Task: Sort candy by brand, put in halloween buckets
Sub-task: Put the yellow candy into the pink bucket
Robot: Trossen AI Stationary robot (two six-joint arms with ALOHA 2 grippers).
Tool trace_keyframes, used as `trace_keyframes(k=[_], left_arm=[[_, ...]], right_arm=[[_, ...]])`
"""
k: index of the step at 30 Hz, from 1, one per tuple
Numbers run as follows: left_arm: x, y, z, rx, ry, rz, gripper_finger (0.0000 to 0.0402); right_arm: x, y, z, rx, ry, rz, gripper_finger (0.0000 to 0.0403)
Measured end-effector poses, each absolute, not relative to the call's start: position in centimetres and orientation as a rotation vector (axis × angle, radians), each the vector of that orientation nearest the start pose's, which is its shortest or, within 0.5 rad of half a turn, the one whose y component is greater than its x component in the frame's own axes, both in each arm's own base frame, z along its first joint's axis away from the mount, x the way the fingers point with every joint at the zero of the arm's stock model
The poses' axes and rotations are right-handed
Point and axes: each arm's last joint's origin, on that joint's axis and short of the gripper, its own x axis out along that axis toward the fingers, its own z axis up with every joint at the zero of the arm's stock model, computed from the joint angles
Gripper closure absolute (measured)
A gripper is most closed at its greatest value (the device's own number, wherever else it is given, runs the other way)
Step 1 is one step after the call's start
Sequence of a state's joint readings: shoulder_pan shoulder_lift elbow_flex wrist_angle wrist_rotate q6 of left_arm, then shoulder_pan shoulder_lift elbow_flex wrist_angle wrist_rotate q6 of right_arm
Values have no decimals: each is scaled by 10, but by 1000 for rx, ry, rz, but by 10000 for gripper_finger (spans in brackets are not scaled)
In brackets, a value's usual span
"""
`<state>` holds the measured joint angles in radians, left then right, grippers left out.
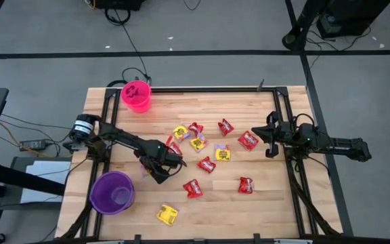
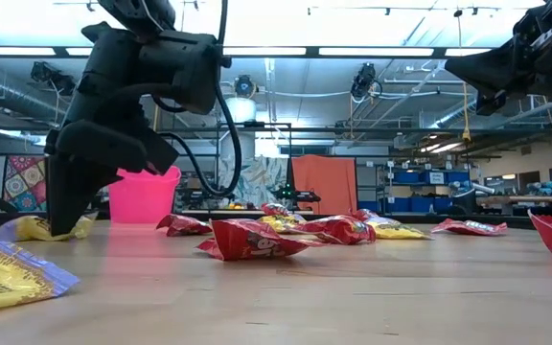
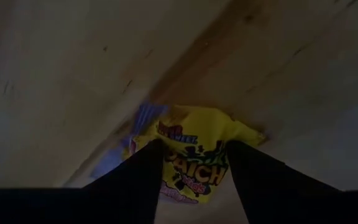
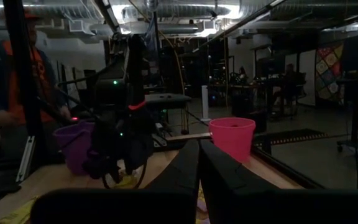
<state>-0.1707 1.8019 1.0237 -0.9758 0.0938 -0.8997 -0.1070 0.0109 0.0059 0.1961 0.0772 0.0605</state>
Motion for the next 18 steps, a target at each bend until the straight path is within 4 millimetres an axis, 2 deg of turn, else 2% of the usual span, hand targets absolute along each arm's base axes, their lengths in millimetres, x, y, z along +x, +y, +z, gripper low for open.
trace_keyframes(k=[2, 7, 8, 12, 18], left_arm=[[275, -50, 136, -584, 1699, 600, 253], [276, -51, 137, -590, 1696, 588, 372], [277, -51, 138, -588, 1693, 589, 384], [283, -49, 150, -497, 1688, 661, 396], [304, -50, 209, -421, 1615, 648, 399]], right_arm=[[95, -12, 184, 57, -200, -178, 379], [95, -12, 184, 57, -202, -178, 380], [95, -12, 184, 57, -203, -178, 379], [95, -12, 184, 57, -207, -178, 379], [95, -12, 185, 54, -207, -178, 382]])
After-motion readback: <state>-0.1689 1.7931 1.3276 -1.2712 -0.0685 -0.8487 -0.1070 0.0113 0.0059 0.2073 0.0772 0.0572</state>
